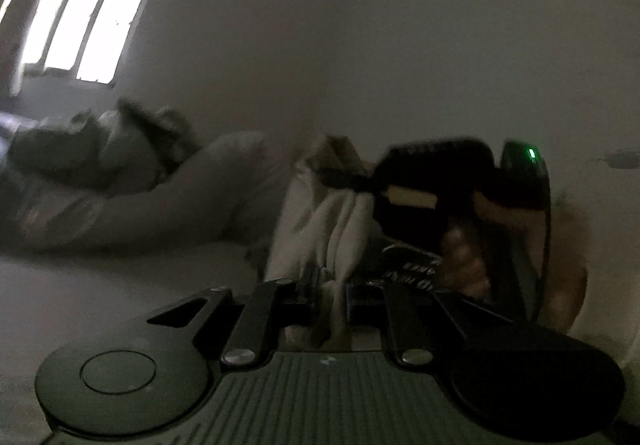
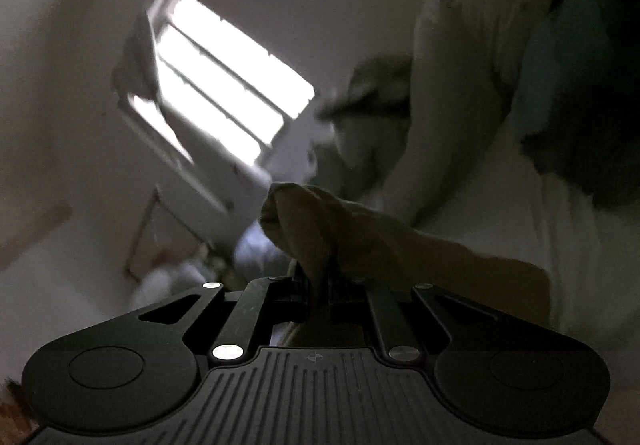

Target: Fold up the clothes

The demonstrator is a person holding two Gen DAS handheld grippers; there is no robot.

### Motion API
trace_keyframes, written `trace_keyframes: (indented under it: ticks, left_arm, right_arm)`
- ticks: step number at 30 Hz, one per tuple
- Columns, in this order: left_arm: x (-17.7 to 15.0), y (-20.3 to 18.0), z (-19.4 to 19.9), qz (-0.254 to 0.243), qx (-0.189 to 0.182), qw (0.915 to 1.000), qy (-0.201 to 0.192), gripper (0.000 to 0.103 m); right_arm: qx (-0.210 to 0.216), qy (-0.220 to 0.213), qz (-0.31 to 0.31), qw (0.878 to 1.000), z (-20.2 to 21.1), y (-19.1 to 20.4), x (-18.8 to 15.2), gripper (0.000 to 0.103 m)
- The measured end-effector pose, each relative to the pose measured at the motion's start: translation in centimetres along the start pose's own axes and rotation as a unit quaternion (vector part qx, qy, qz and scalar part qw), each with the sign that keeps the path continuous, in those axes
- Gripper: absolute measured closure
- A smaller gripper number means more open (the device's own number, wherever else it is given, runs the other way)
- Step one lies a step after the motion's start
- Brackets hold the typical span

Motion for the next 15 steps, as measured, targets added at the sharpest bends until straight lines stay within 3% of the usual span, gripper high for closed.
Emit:
trace_keyframes:
  ticks: [6,10,15]
  left_arm:
    - [3.6,-3.2,-3.6,-0.076,-0.039,0.9963,-0.007,0.089]
    - [4.9,-5.1,-6.9,-0.1,-0.063,0.993,-0.005,0.089]
    - [5.6,-4.7,-14.0,-0.103,-0.098,0.9898,0.005,0.089]
  right_arm:
    - [0.001,-0.09,-0.003,0.996,3.7,-1.5,4.1,0.093]
    - [-0.015,-0.136,0.008,0.991,6.0,-2.7,7.5,0.093]
    - [-0.048,-0.175,0.032,0.983,8.5,-4.8,11.0,0.093]
Point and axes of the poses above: each gripper's, at about its wrist camera, not at the fingertips, and z roughly against the way its jaws point, y to its left, x to its top, the point moved 4 cm from there along -z, roughly the way its jaws point, and after that the axes turned 11 degrees about z, right-handed, at the moved point
